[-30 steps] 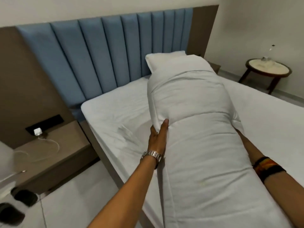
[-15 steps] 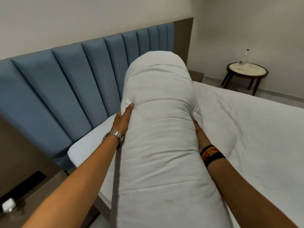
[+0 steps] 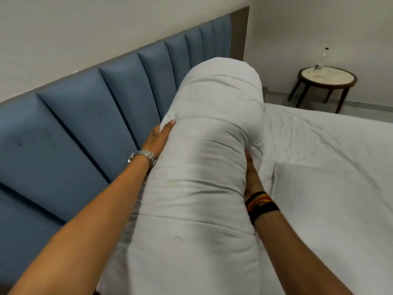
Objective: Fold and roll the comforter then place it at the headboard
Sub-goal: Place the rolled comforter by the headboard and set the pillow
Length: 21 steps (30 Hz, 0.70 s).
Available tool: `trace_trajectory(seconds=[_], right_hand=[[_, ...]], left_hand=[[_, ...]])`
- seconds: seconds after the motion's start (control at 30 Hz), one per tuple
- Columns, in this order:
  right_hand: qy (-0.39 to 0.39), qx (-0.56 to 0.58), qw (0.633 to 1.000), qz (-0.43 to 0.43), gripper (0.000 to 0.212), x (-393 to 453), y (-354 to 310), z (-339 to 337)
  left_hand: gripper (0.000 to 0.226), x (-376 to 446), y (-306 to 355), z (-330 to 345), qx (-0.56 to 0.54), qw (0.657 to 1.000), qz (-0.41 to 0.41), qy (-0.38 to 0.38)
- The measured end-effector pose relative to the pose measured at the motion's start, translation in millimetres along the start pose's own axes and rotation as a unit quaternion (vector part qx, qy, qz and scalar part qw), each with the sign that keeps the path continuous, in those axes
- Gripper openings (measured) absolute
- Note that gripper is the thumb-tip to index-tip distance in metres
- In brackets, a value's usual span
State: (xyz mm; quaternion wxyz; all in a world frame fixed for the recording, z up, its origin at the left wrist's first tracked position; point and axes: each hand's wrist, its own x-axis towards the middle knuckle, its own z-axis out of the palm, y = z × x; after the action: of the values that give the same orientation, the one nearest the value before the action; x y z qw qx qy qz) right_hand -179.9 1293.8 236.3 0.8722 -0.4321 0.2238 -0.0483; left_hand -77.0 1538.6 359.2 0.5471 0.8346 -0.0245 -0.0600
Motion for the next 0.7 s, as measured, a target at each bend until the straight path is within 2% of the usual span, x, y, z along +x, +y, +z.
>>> trace_trajectory(seconds=[0.03, 0.07, 0.1, 0.17, 0.23, 0.27, 0.33, 0.4, 0.43, 0.5, 0.6, 0.67, 0.7], right_hand=[[0.033, -0.007, 0.998, 0.049, 0.090, 17, 27, 7], [0.063, -0.019, 0.993, 0.100, 0.109, 29, 54, 13], [0.086, -0.051, 0.986, 0.134, 0.115, 37, 82, 18], [0.124, -0.170, 0.951, 0.226, 0.103, 46, 131, 24], [0.170, -0.274, 0.908, 0.268, 0.090, 53, 174, 36], [0.195, -0.332, 0.891, 0.241, 0.088, 56, 187, 43], [0.226, -0.443, 0.865, 0.068, 0.086, 66, 195, 56], [0.213, -0.549, 0.798, -0.126, 0.084, 91, 190, 67], [0.189, -0.589, 0.766, -0.177, 0.083, 108, 185, 73], [0.128, -0.658, 0.719, -0.184, 0.081, 149, 179, 79], [0.068, -0.749, 0.649, -0.112, 0.080, 194, 195, 70], [0.051, -0.769, 0.632, -0.082, 0.082, 205, 205, 62], [0.046, -0.768, 0.635, -0.074, 0.082, 206, 205, 60]], left_hand=[[0.069, 17, -25, -6, 0.012, 1.000, -0.006, -0.010], [0.075, 30, -53, -10, 0.024, 0.999, -0.018, -0.020], [0.080, 39, -84, -12, 0.044, 0.998, -0.035, -0.037], [0.080, 46, -148, -6, 0.133, 0.983, -0.071, -0.103], [0.074, 43, -208, 5, 0.292, 0.938, -0.074, -0.172], [0.072, 37, -234, 13, 0.357, 0.917, -0.047, -0.171], [0.070, 18, -265, 28, 0.418, 0.901, 0.027, -0.110], [0.071, 13, -284, 36, 0.433, 0.897, 0.071, -0.044], [0.070, 16, -293, 38, 0.440, 0.893, 0.091, -0.021], [0.071, 25, -314, 37, 0.454, 0.883, 0.117, 0.006], [0.072, 38, -347, 44, 0.474, 0.871, 0.127, 0.006], [0.072, 39, -356, 51, 0.483, 0.867, 0.118, -0.002], [0.071, 40, -355, 53, 0.485, 0.868, 0.108, -0.009]])
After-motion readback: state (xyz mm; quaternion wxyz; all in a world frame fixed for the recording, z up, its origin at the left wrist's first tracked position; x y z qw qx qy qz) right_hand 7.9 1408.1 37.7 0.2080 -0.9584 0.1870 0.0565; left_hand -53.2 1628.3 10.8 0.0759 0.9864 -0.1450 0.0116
